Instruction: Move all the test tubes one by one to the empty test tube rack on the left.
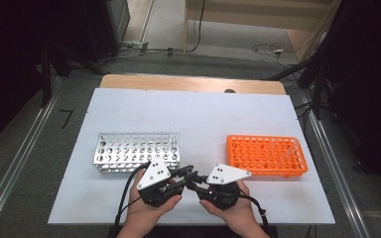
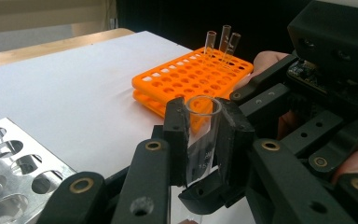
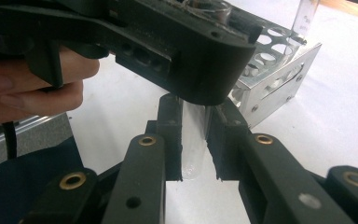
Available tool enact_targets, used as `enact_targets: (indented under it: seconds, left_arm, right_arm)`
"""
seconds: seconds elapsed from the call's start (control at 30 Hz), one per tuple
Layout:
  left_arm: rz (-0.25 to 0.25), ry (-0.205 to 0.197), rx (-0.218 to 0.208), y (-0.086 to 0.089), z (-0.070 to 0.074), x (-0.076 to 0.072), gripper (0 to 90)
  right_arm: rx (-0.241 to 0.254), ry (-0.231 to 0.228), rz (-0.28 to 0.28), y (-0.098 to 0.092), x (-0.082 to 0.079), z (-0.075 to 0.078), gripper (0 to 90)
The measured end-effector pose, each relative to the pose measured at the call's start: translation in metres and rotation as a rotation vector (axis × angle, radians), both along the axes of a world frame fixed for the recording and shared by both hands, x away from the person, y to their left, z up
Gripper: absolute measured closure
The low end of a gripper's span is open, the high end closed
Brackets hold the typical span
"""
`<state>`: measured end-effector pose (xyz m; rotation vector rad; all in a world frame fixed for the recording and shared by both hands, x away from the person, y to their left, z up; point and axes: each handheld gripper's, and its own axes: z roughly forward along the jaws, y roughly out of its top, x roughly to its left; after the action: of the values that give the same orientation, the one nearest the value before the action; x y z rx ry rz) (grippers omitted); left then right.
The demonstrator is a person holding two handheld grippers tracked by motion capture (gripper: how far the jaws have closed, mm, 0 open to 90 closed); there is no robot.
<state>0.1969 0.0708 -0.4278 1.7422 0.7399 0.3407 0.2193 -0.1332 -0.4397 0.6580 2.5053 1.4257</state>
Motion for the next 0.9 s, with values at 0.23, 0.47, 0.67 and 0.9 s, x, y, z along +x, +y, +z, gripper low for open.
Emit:
enact_targets:
  seconds: [0.23,0.47,0.67,0.9]
  left_arm:
    - [0.012,-0.009,0.005,0.001,0.007,0.006,75.5]
    - [0.059,-0.006,-0.003,0.011,0.015,0.021,75.5]
    - [0.104,-0.017,0.000,0.023,0.020,0.034,75.5]
    - [0.149,-0.028,0.011,0.038,0.023,0.049,75.6]
  right_arm:
    - [0.024,0.009,0.012,-0.006,0.006,0.003,68.9]
    - [0.052,-0.015,-0.021,-0.029,0.013,0.014,47.5]
    - [0.055,-0.030,-0.058,-0.052,0.017,0.019,32.1]
    - [0.054,-0.019,-0.111,-0.079,0.017,0.016,18.7]
